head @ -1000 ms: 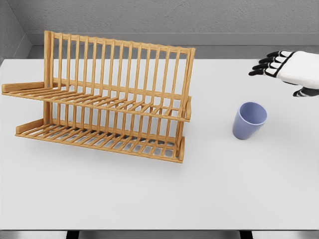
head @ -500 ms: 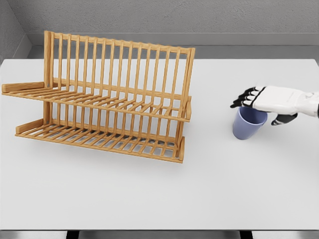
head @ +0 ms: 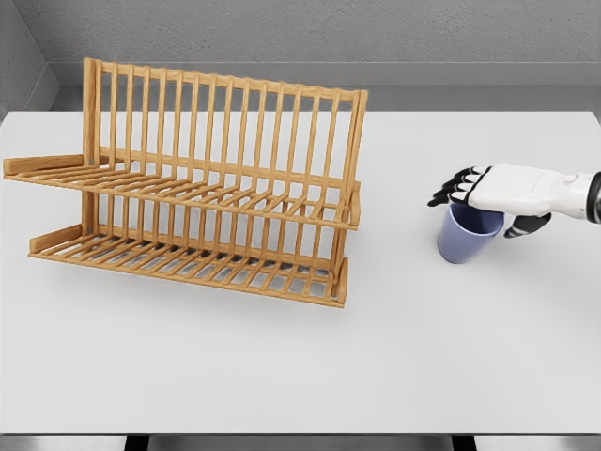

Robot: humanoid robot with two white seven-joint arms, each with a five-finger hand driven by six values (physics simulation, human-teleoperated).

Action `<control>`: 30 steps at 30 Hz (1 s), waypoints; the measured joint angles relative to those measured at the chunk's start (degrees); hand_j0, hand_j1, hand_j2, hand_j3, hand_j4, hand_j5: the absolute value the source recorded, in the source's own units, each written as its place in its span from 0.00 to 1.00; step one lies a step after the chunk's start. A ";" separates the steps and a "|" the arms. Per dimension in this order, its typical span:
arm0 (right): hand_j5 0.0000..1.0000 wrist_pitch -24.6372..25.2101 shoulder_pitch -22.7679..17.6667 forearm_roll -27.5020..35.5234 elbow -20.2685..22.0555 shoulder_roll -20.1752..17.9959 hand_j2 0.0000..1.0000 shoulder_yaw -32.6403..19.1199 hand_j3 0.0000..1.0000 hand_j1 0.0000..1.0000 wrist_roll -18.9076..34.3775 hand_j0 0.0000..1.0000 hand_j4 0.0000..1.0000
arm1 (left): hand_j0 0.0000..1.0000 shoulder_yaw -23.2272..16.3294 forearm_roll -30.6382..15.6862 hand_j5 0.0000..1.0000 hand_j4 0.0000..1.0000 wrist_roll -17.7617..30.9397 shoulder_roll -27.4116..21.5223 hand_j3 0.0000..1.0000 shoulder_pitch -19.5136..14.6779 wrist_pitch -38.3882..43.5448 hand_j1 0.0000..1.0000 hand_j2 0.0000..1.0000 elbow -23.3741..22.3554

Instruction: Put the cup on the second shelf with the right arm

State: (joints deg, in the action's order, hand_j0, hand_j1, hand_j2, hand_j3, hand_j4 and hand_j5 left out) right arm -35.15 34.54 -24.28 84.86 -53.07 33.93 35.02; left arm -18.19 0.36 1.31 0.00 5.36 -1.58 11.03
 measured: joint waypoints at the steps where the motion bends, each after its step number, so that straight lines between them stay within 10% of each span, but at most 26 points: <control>1: 1.00 0.00 -0.18 0.00 0.57 -0.21 1.00 -0.02 1.00 1.00 0.00 1.00 1.00 | 1.00 0.00 0.00 1.00 1.00 0.01 0.00 1.00 0.00 0.00 1.00 1.00 -0.01; 9: 1.00 0.01 -0.18 0.11 2.54 -0.60 1.00 0.29 1.00 1.00 0.00 1.00 1.00 | 1.00 0.00 0.00 1.00 1.00 0.00 0.00 1.00 0.00 0.00 1.00 1.00 -0.02; 12: 0.74 0.01 -0.18 0.33 2.62 -0.52 0.74 0.71 0.74 0.74 0.00 0.74 0.74 | 1.00 0.00 0.00 1.00 1.00 0.00 0.00 1.00 0.00 0.00 1.00 1.00 -0.03; 16: 0.68 0.01 -0.18 0.34 2.69 -0.49 0.68 1.03 0.68 0.68 -0.05 0.68 0.68 | 1.00 0.00 0.00 1.00 1.00 0.00 0.00 1.00 0.00 0.00 1.00 1.00 -0.03; 30: 0.65 0.00 1.85 0.71 4.75 -0.66 0.65 -0.46 0.65 0.65 -0.03 0.65 0.65 | 1.00 0.00 0.00 1.00 1.00 0.00 0.00 1.00 0.00 0.00 1.00 1.00 -0.01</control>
State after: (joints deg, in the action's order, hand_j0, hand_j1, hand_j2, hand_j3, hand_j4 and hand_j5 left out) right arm -35.16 36.39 -23.57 89.62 -53.73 33.48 35.00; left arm -18.19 0.36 1.31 0.00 5.36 -1.58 11.03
